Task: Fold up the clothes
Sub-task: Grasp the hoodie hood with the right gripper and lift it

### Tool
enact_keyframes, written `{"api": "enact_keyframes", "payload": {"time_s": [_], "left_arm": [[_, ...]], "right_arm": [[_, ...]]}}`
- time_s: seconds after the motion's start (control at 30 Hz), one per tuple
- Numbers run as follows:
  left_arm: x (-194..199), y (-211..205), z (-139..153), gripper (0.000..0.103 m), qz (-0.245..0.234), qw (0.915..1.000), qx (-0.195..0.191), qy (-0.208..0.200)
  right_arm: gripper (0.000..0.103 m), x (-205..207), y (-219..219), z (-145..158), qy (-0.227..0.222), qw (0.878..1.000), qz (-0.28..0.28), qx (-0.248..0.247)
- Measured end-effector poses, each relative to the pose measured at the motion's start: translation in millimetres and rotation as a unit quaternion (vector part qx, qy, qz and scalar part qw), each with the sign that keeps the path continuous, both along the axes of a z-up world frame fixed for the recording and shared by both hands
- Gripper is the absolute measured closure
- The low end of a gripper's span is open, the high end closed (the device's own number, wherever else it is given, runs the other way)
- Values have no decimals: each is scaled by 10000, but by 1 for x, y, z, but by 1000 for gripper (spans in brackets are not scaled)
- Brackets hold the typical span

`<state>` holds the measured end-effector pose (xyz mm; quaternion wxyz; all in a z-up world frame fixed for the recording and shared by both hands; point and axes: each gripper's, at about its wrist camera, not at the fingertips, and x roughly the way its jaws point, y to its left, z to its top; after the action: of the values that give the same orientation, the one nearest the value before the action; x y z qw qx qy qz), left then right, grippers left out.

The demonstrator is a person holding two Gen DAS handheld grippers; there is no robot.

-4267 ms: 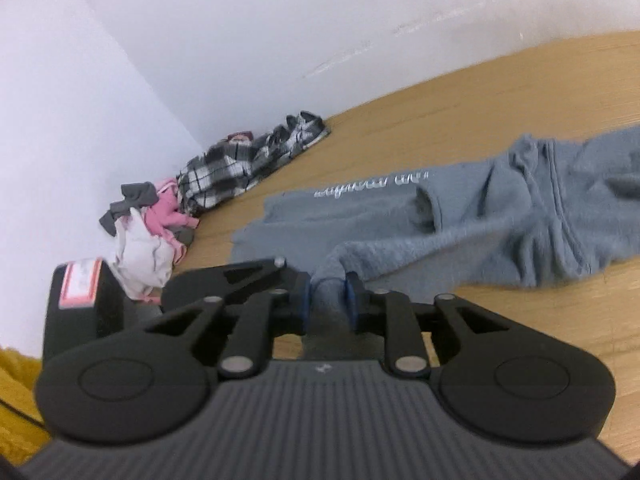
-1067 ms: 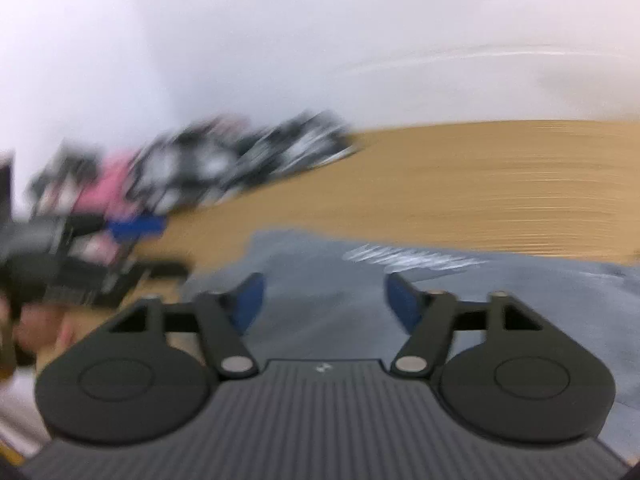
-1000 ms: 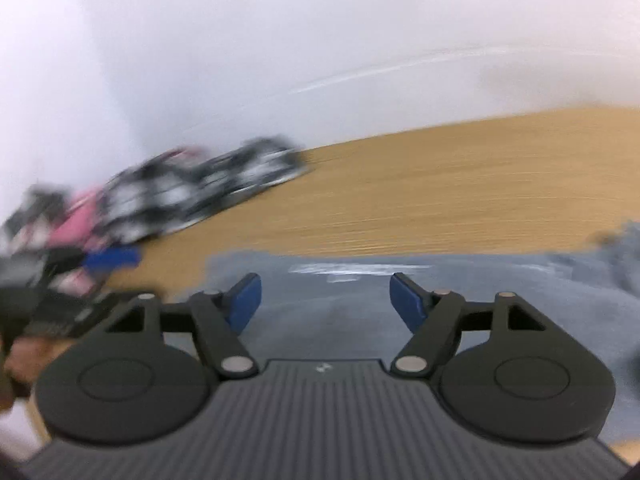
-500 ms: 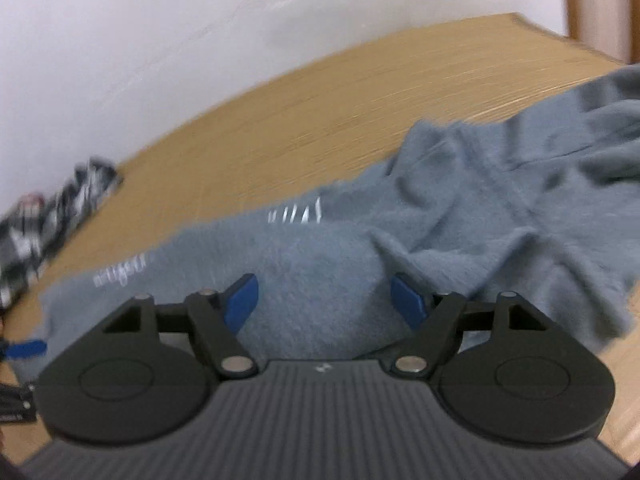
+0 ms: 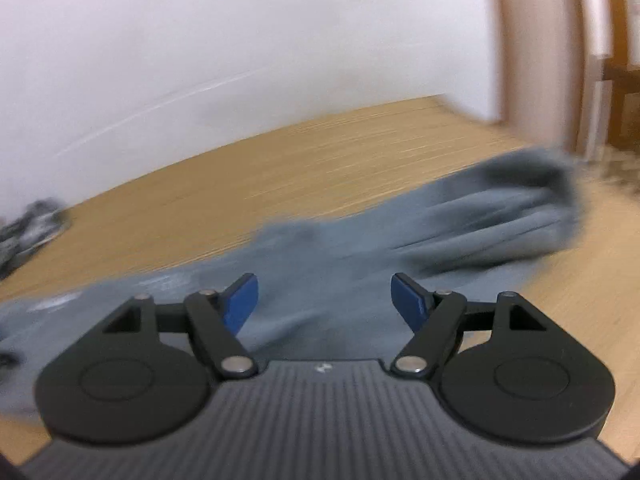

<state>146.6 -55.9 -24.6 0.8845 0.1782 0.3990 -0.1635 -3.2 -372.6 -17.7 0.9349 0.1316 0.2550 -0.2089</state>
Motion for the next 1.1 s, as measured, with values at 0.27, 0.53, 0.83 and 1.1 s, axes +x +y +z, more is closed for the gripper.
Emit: {"api": "enact_keyframes", "payload": {"time_s": [0.27, 0.53, 0.83, 1.1], "left_arm": [[-2, -92, 2, 28, 21, 9998, -170, 106], [-6, -132, 6, 28, -94, 9997, 175, 111], [-10, -129, 2, 28, 100, 9991, 369, 191], [-19, -97, 13, 28, 288, 9995, 148, -40]], "right_arm": [[27, 9, -157, -9, 203, 9975, -585, 332], [26, 26, -184, -18, 367, 9947, -798, -537], [68, 51, -234, -63, 275, 9796, -41, 1992], [76, 37, -192, 23, -1534, 9006, 1065, 3926]]}}
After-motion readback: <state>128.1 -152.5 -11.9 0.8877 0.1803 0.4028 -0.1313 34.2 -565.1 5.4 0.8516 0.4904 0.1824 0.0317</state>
